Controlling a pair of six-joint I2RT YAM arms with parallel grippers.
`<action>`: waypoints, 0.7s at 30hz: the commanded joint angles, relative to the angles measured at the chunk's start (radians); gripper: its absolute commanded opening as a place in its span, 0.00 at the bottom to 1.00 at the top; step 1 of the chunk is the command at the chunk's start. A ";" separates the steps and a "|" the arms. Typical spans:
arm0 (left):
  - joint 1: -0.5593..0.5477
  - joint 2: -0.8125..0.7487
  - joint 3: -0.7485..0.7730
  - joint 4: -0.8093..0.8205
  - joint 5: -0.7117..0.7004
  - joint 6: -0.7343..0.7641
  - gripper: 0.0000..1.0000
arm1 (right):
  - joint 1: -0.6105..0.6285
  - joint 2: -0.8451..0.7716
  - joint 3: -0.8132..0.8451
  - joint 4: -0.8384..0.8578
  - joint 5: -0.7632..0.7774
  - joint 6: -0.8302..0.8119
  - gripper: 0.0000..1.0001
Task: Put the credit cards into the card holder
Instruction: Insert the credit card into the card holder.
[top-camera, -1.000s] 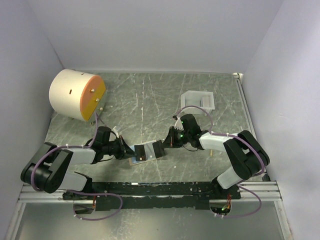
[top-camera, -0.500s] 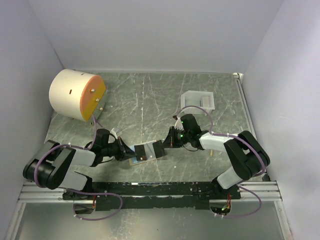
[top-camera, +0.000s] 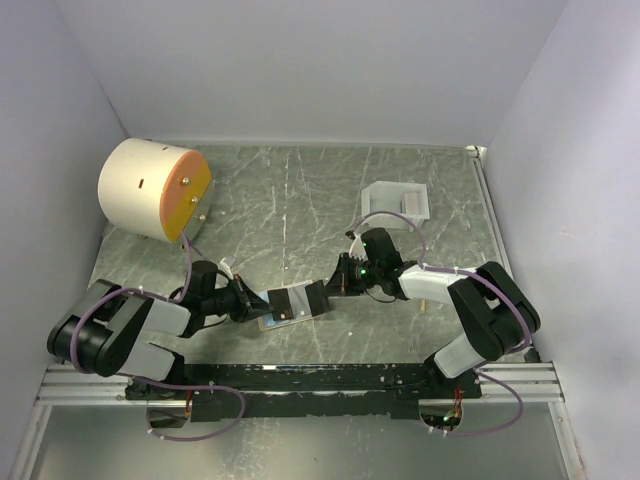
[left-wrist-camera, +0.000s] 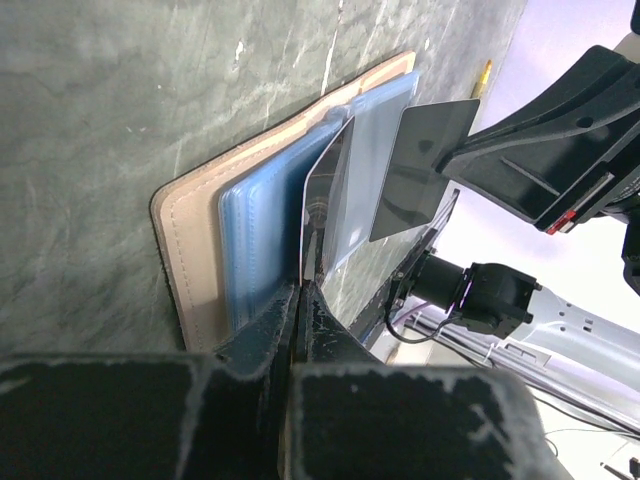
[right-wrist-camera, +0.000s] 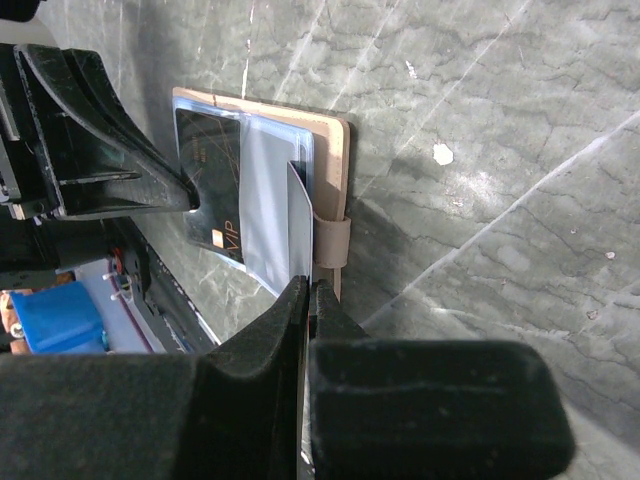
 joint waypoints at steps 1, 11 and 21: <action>0.006 0.021 -0.016 0.069 -0.026 -0.011 0.07 | 0.007 -0.012 -0.015 -0.023 0.026 -0.013 0.00; -0.021 0.034 -0.042 0.118 -0.035 -0.022 0.07 | 0.016 -0.006 -0.021 0.000 0.028 0.003 0.00; -0.060 0.123 -0.034 0.186 -0.028 -0.030 0.07 | 0.020 -0.008 -0.028 0.003 0.032 0.005 0.00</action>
